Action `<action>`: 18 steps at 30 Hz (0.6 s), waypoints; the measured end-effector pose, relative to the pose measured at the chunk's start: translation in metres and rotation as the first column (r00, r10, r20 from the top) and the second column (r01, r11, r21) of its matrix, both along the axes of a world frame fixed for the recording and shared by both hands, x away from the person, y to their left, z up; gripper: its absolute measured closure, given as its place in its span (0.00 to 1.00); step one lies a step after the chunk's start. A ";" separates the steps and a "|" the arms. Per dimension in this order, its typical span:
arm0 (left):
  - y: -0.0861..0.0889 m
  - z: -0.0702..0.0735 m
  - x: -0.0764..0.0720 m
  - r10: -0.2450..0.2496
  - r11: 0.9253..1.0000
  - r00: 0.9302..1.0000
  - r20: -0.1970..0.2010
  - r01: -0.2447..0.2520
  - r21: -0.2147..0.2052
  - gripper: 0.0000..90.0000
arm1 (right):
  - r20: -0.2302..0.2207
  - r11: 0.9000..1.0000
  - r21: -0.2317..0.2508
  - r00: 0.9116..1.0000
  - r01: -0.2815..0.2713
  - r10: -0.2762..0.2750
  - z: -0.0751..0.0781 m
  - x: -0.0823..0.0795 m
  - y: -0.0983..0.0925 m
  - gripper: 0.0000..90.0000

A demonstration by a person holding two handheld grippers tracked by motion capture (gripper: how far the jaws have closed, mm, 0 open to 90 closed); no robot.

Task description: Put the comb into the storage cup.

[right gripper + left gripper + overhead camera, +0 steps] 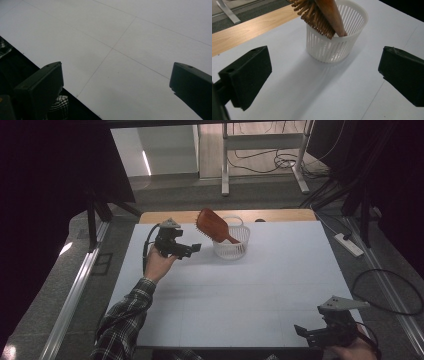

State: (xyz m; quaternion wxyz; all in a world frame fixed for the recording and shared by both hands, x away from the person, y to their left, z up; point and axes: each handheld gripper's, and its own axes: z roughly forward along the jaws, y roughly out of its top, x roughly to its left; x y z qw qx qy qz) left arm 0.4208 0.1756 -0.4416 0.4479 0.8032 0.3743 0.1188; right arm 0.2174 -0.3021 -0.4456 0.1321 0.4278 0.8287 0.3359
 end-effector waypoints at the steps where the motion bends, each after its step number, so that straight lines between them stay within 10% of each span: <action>1: 0.001 -0.001 -0.001 0.001 1.000 1.000 -0.002 -0.001 0.002 0.00 | 0.002 1.000 0.000 1.000 0.001 -0.001 0.000 0.000 0.000 0.00; 18: 0.008 -0.004 -0.026 0.004 1.000 1.000 -0.018 -0.004 -0.001 0.00 | 0.045 1.000 -0.013 0.999 0.022 -0.022 0.001 -0.002 -0.002 0.00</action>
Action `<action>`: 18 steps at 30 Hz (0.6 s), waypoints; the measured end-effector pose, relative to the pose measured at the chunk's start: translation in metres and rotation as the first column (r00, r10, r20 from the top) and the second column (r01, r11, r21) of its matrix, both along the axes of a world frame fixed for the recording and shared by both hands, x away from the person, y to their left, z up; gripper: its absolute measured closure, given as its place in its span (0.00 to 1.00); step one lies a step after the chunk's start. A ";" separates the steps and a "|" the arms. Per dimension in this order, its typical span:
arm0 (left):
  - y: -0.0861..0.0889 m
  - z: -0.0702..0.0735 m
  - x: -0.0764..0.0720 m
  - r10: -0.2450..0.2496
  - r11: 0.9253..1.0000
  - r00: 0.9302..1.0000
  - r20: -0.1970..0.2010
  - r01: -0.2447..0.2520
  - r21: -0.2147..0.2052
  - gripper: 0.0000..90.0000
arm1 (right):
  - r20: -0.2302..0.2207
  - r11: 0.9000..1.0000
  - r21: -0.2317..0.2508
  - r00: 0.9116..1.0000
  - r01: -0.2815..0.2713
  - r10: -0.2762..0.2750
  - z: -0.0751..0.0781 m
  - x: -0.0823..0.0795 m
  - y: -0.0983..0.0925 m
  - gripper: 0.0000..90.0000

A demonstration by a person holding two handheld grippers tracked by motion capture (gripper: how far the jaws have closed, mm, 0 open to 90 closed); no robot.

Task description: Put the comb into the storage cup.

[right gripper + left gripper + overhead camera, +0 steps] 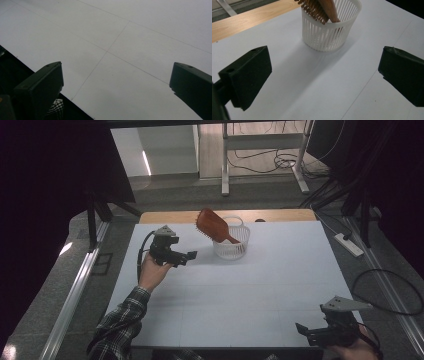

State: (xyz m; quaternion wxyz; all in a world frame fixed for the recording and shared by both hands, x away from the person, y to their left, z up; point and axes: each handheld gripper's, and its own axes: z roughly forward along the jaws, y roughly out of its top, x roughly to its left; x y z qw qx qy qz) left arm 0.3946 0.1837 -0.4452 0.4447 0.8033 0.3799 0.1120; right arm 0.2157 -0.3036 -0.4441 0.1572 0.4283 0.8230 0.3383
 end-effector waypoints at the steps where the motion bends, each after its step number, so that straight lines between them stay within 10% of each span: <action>1: 0.000 0.000 -0.002 0.000 1.000 1.000 0.002 0.000 0.002 0.00 | 0.001 1.000 -0.003 1.000 0.001 -0.001 0.000 0.000 0.000 0.00; 18: 0.001 -0.002 -0.023 0.013 1.000 1.000 0.000 -0.013 0.023 0.00 | -0.018 1.000 -0.014 1.000 -0.014 0.014 -0.002 0.001 0.002 0.00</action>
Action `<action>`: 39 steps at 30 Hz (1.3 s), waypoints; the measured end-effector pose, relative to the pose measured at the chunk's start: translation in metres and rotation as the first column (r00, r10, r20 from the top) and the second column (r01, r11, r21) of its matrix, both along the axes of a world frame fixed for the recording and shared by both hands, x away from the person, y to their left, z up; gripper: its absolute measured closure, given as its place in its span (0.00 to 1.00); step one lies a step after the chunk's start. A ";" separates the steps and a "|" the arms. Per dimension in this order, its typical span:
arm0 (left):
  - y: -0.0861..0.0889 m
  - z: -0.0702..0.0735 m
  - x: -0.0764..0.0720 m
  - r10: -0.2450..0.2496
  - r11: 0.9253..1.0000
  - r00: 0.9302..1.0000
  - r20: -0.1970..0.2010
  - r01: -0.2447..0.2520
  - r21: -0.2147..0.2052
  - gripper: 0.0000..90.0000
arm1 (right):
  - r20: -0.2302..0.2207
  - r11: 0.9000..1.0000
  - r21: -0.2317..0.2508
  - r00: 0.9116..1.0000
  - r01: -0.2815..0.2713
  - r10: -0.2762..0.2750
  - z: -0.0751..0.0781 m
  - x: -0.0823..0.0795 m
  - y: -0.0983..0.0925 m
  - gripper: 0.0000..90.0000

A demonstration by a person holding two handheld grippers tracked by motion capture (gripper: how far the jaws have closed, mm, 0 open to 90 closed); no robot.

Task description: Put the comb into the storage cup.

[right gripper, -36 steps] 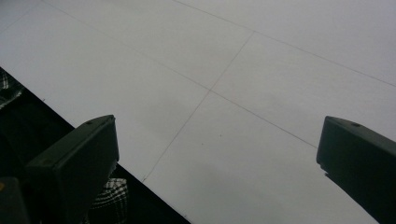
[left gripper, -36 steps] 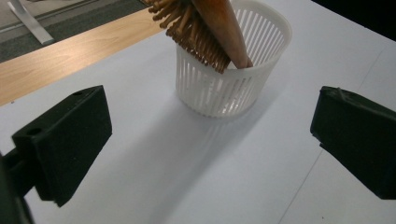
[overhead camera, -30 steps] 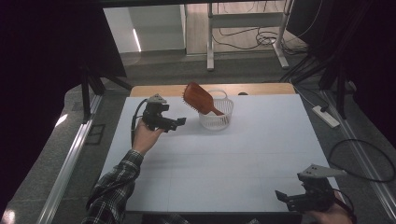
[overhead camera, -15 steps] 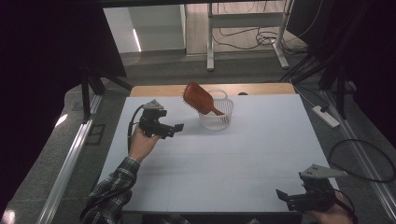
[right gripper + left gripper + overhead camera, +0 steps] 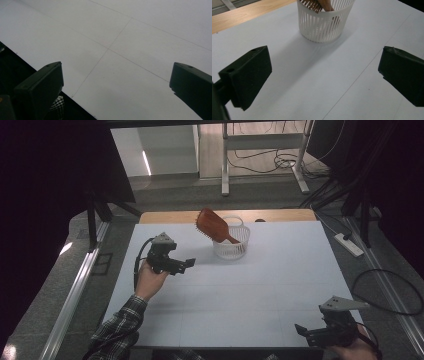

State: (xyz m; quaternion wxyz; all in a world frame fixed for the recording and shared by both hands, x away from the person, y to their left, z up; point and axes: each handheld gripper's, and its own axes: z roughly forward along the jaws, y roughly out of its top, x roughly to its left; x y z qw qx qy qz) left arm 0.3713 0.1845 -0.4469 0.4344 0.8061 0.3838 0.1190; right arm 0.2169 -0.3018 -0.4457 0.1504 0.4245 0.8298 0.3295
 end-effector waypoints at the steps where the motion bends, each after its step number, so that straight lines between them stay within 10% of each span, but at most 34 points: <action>1: 0.000 0.000 -0.001 0.001 1.000 1.000 0.001 -0.001 -0.004 0.00 | 0.000 1.000 0.000 1.000 -0.001 0.001 0.000 0.000 0.000 0.00; 20: 0.009 -0.003 -0.023 -0.053 0.998 0.999 -0.010 0.053 -0.014 0.00 | -0.012 1.000 -0.004 1.000 -0.009 0.009 -0.001 0.001 0.001 0.00; 39: 0.019 -0.006 -0.050 -0.003 1.000 0.999 -0.043 0.003 -0.006 0.00 | -0.016 1.000 -0.012 1.000 -0.007 0.007 -0.001 0.001 0.002 0.00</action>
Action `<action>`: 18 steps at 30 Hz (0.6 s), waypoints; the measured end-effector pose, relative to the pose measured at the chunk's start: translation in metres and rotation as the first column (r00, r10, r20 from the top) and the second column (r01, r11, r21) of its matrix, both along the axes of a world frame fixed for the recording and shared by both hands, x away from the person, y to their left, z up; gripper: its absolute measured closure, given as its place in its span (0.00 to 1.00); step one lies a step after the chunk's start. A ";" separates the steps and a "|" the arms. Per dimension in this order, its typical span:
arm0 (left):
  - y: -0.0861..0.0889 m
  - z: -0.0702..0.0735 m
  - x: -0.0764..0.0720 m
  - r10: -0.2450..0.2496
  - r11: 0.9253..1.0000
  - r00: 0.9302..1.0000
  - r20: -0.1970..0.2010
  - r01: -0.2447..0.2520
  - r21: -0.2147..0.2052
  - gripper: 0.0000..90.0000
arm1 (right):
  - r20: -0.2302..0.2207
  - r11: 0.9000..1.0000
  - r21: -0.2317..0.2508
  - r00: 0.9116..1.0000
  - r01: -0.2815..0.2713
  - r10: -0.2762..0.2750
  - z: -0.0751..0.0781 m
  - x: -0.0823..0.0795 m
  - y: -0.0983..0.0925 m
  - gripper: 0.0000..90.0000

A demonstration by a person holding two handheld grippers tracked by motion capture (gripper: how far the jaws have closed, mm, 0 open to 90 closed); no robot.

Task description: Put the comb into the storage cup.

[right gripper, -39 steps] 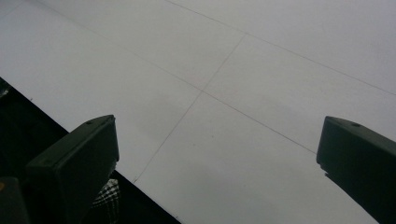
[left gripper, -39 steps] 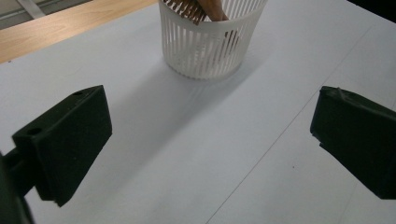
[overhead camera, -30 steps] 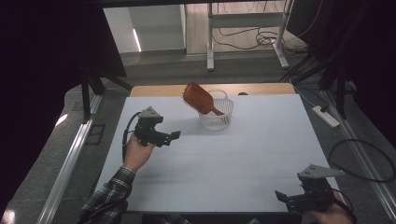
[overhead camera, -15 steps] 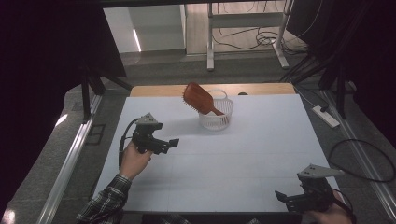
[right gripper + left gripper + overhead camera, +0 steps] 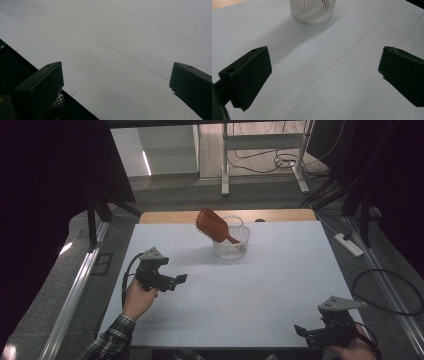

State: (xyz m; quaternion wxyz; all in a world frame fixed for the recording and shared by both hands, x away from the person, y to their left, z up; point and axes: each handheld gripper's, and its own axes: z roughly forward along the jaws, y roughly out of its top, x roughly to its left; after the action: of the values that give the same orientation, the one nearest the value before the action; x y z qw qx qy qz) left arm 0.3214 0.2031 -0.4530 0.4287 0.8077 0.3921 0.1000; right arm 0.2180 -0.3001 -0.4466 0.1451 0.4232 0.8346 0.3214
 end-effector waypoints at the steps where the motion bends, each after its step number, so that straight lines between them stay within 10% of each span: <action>1: 0.001 0.000 -0.002 0.005 1.000 1.000 -0.003 -0.005 0.002 0.00 | 0.000 1.000 0.000 1.000 0.000 0.000 0.000 0.000 0.000 0.00; 18: 0.009 -0.002 -0.030 0.015 0.999 1.000 -0.005 -0.015 0.035 0.00 | -0.001 1.000 -0.002 1.000 0.000 0.000 0.000 0.000 0.000 0.00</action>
State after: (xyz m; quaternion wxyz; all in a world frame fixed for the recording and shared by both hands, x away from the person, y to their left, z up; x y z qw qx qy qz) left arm 0.2912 0.2118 -0.4547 0.4127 0.8124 0.3974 0.1080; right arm 0.2183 -0.2997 -0.4467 0.1454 0.4233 0.8349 0.3203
